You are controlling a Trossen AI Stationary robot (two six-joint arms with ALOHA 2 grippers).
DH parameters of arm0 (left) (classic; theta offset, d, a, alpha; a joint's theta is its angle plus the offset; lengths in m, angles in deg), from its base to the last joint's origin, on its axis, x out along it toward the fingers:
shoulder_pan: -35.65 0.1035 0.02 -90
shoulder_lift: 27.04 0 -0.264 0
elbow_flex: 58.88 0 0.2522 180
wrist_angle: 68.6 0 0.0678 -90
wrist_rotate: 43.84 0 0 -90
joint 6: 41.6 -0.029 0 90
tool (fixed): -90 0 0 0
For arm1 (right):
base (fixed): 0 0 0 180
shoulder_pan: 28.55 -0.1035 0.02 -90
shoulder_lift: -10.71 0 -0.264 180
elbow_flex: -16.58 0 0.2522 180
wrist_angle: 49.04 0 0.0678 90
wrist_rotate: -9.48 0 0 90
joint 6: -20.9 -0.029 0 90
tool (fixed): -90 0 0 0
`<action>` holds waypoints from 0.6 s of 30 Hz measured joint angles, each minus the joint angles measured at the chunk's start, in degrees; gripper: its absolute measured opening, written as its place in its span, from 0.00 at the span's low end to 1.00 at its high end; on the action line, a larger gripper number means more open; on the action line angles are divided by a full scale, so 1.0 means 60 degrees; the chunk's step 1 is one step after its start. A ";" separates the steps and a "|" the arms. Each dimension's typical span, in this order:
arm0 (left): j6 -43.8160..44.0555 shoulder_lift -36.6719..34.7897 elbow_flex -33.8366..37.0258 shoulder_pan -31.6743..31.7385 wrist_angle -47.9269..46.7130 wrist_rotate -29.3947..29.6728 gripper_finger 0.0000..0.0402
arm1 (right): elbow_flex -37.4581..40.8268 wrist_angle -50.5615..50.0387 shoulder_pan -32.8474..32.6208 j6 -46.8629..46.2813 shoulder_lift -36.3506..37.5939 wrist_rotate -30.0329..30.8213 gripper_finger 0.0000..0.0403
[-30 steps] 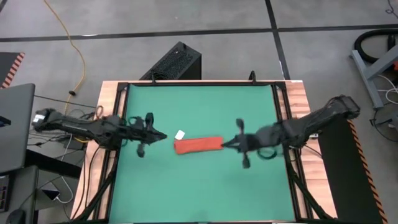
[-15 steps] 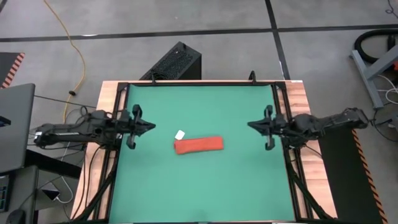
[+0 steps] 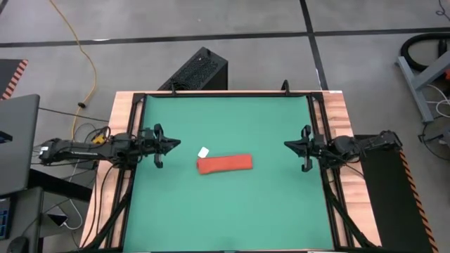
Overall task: Roll towel into tight, uniform cylinder
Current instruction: Return to Home Position
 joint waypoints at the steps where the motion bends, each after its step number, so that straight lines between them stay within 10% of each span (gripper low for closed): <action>1: -0.0083 -0.0007 0.0003 -0.0075 -0.0033 0.0110 0.00 | 0.0000 -0.0171 -0.0007 0.0035 -0.0005 0.0151 0.02; 12: -0.0102 -0.0758 -0.0465 -0.0170 -0.0283 -0.0343 0.00 | 0.0004 -0.0556 0.0019 -0.0161 0.0022 0.0333 0.03; 18: -0.0457 -0.2842 -0.0913 -0.0169 -0.3507 0.1704 0.00 | 0.0007 -0.0681 0.0058 -0.0230 0.0015 0.0333 0.03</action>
